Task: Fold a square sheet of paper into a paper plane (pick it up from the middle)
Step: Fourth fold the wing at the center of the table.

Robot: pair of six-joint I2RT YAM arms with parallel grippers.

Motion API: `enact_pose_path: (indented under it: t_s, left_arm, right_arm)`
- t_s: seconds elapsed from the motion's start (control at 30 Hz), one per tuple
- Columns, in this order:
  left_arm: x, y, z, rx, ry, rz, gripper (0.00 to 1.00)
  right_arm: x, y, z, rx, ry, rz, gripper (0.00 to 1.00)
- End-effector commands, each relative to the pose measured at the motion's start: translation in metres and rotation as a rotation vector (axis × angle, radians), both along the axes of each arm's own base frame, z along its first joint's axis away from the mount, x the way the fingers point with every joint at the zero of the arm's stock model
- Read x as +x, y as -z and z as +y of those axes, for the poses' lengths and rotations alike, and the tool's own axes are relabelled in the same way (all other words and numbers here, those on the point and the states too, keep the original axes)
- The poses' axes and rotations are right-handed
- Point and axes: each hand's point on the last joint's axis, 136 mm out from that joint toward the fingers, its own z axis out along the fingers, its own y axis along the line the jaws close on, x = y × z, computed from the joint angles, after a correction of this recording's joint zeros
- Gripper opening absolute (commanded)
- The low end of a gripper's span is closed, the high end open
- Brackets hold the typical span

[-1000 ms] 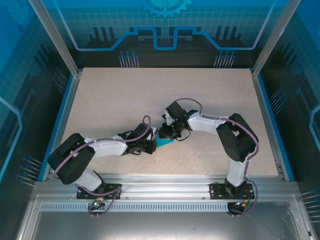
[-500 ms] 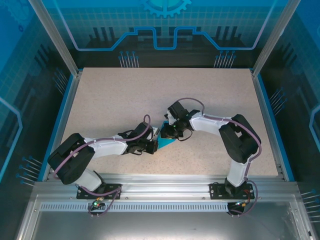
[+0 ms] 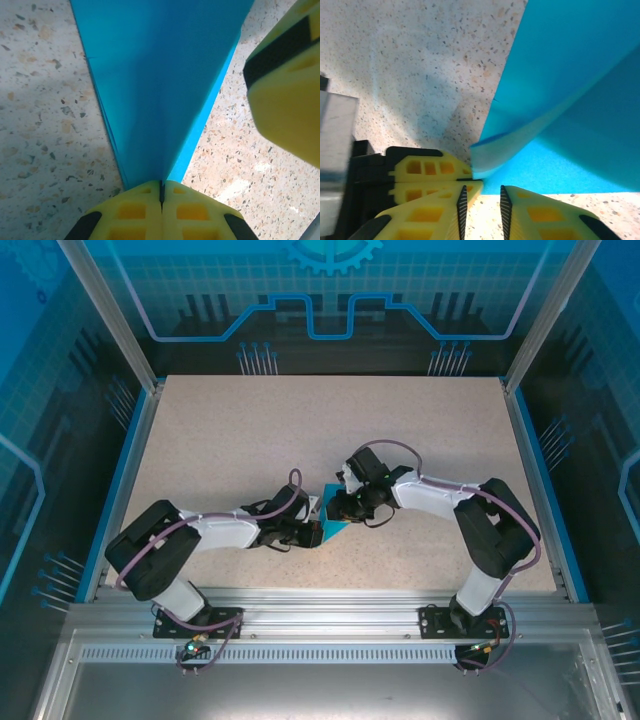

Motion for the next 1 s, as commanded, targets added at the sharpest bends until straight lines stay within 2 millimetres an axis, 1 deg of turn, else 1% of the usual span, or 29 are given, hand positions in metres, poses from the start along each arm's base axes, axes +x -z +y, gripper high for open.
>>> enact_pose_path:
  t_s: [0.0, 0.13, 0.17, 0.23, 0.33, 0.43, 0.53, 0.67, 0.97]
  left_arm:
    - [0.005, -0.007, -0.013, -0.052, 0.003, 0.011, 0.01]
    - [0.005, -0.008, -0.013, -0.062, -0.005, 0.012, 0.01]
    - [0.005, -0.009, -0.013, -0.066, -0.005, 0.011, 0.00]
    - [0.006, -0.010, -0.012, -0.066, -0.008, 0.008, 0.01]
    - [0.007, -0.012, -0.009, -0.064, -0.018, -0.003, 0.02]
    - [0.007, -0.014, -0.006, -0.052, -0.024, -0.020, 0.09]
    - [0.007, -0.016, -0.003, -0.041, -0.023, -0.034, 0.23]
    - [0.006, -0.015, 0.004, -0.011, -0.024, -0.049, 0.32]
    - [0.004, -0.009, 0.010, 0.030, -0.011, -0.049, 0.32]
  right_arm:
    - [-0.001, -0.010, 0.010, 0.057, -0.020, -0.005, 0.24]
    - [0.005, -0.008, 0.014, 0.057, -0.018, -0.001, 0.23]
    - [0.006, -0.008, 0.015, 0.050, -0.015, 0.000, 0.25]
    - [0.009, -0.003, 0.011, 0.011, -0.002, 0.004, 0.29]
    - [0.012, 0.001, 0.008, -0.019, 0.007, 0.004, 0.28]
    - [0.013, 0.005, 0.007, -0.029, 0.010, 0.010, 0.25]
    - [0.015, 0.005, 0.007, -0.029, 0.018, 0.007, 0.23]
    - [0.018, 0.002, 0.007, -0.028, 0.021, 0.003, 0.23]
    - [0.019, 0.000, 0.009, -0.025, 0.017, 0.002, 0.23]
